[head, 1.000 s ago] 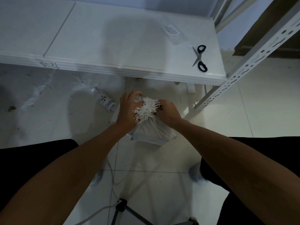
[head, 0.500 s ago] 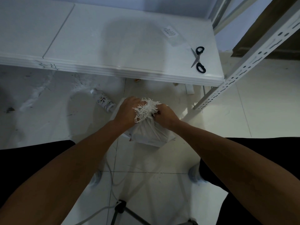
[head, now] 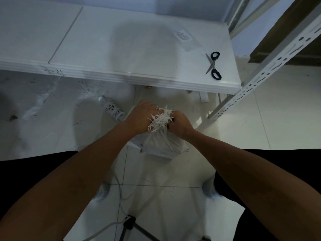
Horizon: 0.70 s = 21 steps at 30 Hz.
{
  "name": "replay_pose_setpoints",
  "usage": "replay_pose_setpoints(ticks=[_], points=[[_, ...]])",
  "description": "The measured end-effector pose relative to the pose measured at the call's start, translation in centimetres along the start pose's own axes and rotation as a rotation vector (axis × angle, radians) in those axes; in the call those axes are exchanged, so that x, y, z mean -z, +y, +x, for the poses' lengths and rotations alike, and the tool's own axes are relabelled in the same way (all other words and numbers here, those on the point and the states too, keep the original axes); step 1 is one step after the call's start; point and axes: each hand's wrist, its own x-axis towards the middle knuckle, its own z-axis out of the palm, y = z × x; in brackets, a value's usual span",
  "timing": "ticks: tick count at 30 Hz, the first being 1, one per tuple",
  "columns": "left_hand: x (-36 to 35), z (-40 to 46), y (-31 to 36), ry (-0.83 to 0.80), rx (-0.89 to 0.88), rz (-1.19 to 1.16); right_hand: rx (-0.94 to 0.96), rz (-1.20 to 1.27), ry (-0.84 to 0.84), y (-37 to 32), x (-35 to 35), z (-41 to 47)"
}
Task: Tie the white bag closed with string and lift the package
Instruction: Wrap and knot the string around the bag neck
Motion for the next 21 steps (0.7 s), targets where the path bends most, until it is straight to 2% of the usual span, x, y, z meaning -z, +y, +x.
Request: replay_pose_setpoints(ticks=[3,6,8,10,17,21], points=[[-0.2,0.3,0.2,-0.023,0.011,0.053,0.005,-0.018,-0.007,0.4,0.3,0.0],[-1.1,0.0,0.0,-0.003,0.099,-0.076,0.001,-0.066,0.014,0.5,0.1,0.1],[-0.7,0.0,0.8,0.085,0.275,-0.293,0.021,-0.087,0.051,0.3,0.0,0.1],[-0.5,0.3,1.1,0.059,0.45,-0.35,0.069,-0.111,0.092,0.0,-0.1,0.0],[-1.4,-0.5,0.7,0.212,0.497,-0.46,0.066,-0.183,0.078,0.5,-0.5,-0.4],[-0.7,-0.2,0.7,0.223,0.627,-0.488,0.128,-0.26,0.11,0.5,-0.1,-0.8]])
